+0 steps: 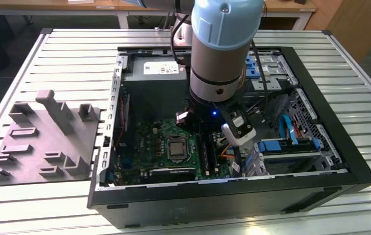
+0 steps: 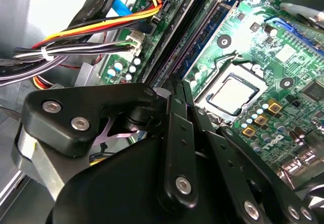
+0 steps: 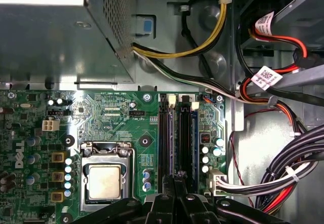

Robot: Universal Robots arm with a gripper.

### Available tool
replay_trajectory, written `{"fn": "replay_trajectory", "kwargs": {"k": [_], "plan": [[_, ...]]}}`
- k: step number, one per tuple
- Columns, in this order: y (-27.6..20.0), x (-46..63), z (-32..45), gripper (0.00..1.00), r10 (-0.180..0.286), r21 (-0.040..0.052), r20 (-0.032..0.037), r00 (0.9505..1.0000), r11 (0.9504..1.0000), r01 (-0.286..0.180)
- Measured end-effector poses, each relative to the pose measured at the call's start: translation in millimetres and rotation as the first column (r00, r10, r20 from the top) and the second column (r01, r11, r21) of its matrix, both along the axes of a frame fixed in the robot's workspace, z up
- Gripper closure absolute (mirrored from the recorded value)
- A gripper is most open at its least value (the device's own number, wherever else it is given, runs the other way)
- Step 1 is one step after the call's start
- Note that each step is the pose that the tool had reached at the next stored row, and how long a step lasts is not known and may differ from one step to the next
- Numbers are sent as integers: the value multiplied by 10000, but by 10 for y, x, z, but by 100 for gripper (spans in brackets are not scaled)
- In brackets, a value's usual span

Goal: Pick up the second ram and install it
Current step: 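Insert the second ram into the second slot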

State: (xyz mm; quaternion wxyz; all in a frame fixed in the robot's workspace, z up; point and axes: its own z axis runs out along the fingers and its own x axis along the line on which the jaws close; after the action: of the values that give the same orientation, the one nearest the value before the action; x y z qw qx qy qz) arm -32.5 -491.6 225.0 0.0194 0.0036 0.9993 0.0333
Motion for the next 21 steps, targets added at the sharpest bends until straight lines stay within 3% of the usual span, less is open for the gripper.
{"fn": "replay_trajectory", "kwargs": {"k": [21], "plan": [[-1,4,-21,89,-35,-3,-1,10000,10000,35]]}}
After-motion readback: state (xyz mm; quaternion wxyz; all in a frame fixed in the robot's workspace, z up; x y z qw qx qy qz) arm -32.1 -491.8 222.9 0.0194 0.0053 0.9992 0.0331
